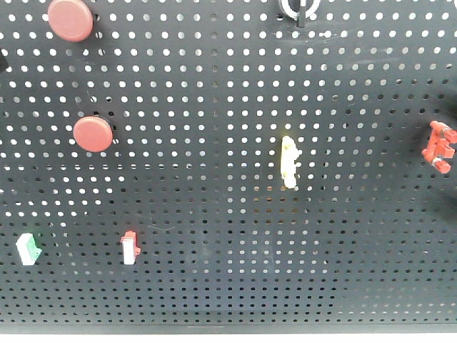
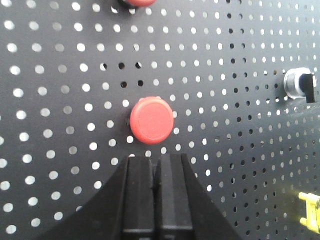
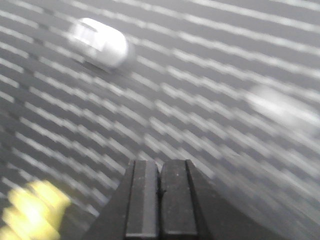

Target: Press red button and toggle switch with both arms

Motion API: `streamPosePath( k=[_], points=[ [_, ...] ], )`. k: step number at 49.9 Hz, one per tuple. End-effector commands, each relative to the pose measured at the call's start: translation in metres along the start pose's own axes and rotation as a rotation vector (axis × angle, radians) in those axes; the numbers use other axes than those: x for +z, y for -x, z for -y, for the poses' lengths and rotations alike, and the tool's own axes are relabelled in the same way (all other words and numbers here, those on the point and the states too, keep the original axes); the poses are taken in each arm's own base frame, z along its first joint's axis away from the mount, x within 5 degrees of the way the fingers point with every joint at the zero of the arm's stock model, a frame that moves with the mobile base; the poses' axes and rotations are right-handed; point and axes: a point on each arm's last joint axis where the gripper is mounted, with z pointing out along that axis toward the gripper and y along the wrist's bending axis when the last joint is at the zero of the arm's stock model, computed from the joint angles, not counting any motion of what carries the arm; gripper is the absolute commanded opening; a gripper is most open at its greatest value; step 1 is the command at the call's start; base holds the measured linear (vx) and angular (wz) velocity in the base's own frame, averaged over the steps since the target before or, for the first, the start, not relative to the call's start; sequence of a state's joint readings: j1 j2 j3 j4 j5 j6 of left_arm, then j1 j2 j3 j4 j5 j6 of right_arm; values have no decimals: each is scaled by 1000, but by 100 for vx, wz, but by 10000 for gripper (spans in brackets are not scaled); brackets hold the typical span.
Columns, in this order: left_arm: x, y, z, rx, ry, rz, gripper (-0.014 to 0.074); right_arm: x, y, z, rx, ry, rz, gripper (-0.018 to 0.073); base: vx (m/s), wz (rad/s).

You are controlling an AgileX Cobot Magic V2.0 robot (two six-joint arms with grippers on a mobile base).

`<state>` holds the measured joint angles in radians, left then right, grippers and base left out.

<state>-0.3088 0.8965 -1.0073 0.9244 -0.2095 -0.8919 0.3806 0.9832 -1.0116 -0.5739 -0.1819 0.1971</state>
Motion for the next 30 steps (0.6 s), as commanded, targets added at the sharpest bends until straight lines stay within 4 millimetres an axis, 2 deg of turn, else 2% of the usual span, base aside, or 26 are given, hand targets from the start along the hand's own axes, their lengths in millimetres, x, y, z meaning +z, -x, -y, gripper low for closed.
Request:
streamPosePath(
  k=[1,10,17,30],
  points=[
    [-2,12,2,-27,-24,55,2,17,32,-5,25,44,109,0,0,0],
    [-2,12,3,-27,-26,56,2,52,48,-24,67,125,149,0,0,0],
    [-2,12,3,-27,-26,56,2,69,57,-34,83,156,139,0,0,0],
    [-2,12,3,-27,-26,56,2,92,66,-28,94,112,88,0,0,0]
  ],
)
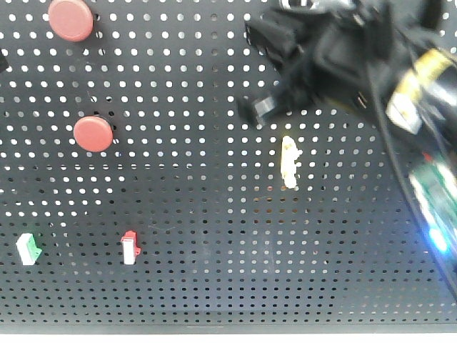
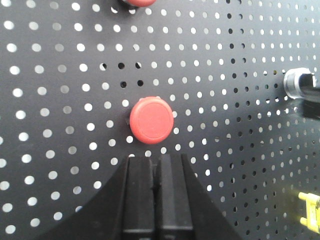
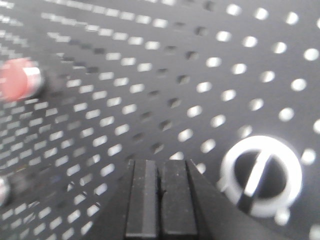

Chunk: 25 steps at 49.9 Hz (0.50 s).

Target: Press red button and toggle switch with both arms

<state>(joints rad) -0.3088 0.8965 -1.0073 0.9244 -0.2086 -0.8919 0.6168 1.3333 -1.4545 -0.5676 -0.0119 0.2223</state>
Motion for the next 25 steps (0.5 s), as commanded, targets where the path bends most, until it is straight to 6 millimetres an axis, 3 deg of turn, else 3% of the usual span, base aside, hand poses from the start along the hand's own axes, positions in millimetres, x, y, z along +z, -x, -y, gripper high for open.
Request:
streamPosePath(
  k=[1,15,25],
  points=[
    [-2,13,3,-27,-27,57,2,-7,28,11,5,-33,81,0,0,0],
    [-2,13,3,-27,-27,57,2,-6,22,14,30,-55,12,0,0,0],
    [-2,13,3,-27,-27,57,2,-10,19,34,31,-124,-4,0,0,0]
  ],
)
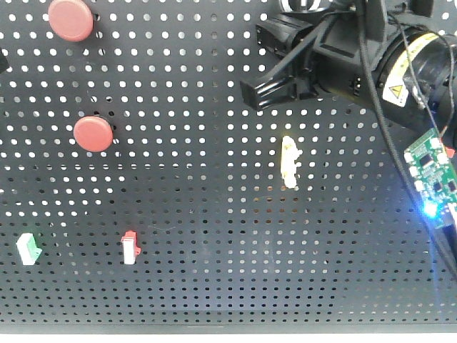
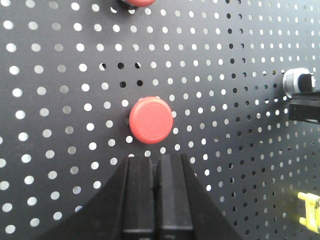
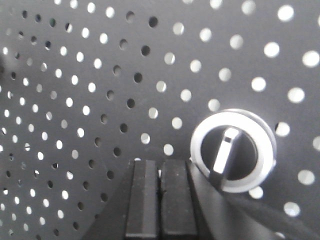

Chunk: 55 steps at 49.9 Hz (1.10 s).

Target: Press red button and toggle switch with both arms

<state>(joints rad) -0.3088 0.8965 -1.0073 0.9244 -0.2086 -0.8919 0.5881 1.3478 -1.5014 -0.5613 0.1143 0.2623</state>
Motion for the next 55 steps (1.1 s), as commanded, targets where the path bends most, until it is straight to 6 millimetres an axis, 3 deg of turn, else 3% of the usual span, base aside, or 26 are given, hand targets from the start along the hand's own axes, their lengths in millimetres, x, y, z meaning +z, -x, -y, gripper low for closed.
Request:
streamPosePath(
  k=[1,44,51,55],
  points=[
    [-2,13,3,-27,-27,57,2,-15,23,22,-6,-59,103,0,0,0],
    [-2,11,1,-27,-11,43,2,-57,51,37,-37,-122,160,0,0,0],
    [-2,11,1,-27,-8,41,2,-73,61,38,-29,-124,209,0,0,0],
    [-2,11,1,-27,-8,41,2,-87,56,36,-31,-114,212,0,0,0]
  ],
)
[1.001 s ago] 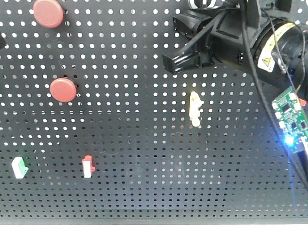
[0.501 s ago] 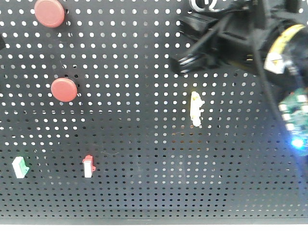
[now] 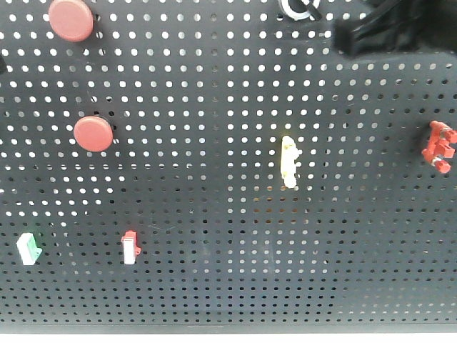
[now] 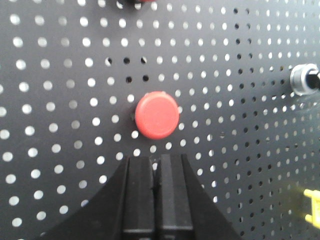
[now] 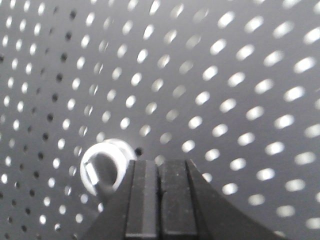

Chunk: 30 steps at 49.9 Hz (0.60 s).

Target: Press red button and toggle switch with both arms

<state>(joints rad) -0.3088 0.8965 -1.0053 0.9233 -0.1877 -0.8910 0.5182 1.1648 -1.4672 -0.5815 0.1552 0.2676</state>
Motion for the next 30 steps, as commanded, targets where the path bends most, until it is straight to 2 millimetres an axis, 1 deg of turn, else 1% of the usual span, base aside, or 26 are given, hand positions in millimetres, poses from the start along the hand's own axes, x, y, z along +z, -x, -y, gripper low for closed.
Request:
streamPosePath(
  k=[1,9,14,20,30],
  points=[
    [-2,13,2,-27,-24,55,2,-27,18,3,-6,13,126,0,0,0],
    [-2,12,2,-27,-19,51,2,-55,-11,-6,-13,52,96,0,0,0],
    [-2,12,2,-27,-19,51,2,-66,-25,-9,-32,62,62,0,0,0],
    [-2,12,2,-28,-20,52,2,-73,-40,-14,-44,75,27,0,0,0],
    [-2,12,2,-28,-20,52,2,-73,-55,-18,-45,84,-27,0,0,0]
  ],
)
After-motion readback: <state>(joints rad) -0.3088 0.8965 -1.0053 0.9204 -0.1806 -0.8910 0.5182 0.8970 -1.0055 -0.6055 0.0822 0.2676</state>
